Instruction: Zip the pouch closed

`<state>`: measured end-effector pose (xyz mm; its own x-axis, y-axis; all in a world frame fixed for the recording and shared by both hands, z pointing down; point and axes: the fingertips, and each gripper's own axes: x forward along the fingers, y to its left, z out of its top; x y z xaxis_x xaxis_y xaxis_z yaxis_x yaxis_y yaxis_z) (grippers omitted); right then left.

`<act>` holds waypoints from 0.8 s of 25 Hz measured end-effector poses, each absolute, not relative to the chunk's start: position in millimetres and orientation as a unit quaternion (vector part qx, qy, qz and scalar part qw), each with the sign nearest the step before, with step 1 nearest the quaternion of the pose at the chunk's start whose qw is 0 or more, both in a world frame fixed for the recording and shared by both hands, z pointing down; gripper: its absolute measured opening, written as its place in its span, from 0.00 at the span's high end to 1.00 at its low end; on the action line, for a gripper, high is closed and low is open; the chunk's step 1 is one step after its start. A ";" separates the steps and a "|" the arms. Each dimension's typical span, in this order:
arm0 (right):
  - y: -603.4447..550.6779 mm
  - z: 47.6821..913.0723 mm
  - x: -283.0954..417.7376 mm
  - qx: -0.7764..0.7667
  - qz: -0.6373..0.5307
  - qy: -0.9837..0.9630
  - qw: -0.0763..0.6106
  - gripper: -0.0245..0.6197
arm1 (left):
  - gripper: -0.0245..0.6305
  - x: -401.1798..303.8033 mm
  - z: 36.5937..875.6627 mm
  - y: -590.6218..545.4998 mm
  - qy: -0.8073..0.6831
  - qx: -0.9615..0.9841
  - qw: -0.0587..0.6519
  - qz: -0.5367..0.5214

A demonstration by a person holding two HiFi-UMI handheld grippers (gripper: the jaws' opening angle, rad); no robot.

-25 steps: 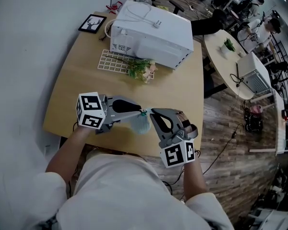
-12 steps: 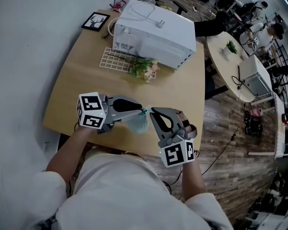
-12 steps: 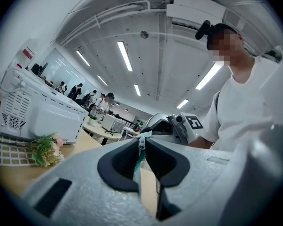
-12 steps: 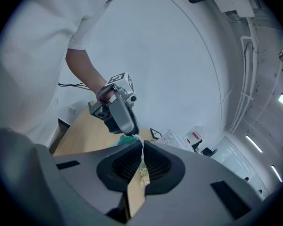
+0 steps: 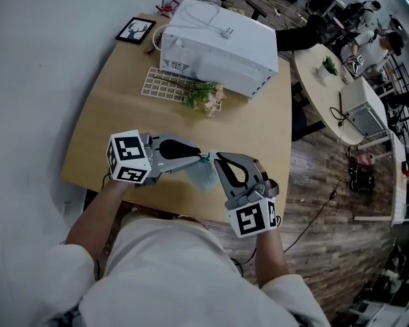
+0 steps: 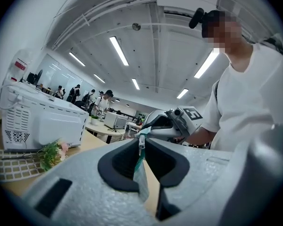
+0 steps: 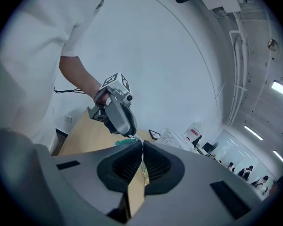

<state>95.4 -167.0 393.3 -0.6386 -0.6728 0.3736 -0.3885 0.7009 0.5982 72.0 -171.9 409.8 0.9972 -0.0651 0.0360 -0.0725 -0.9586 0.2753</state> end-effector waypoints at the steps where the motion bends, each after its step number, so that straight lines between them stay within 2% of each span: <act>1: -167.3 391.4 96.7 0.309 -0.234 -0.874 0.291 0.95 | 0.89 71.3 410.3 -171.6 -0.037 0.990 0.135 0.019; 20: -173.6 371.1 110.5 0.357 -0.166 -0.896 0.205 0.96 | 0.89 45.5 419.1 -173.9 -0.080 0.988 0.125 0.045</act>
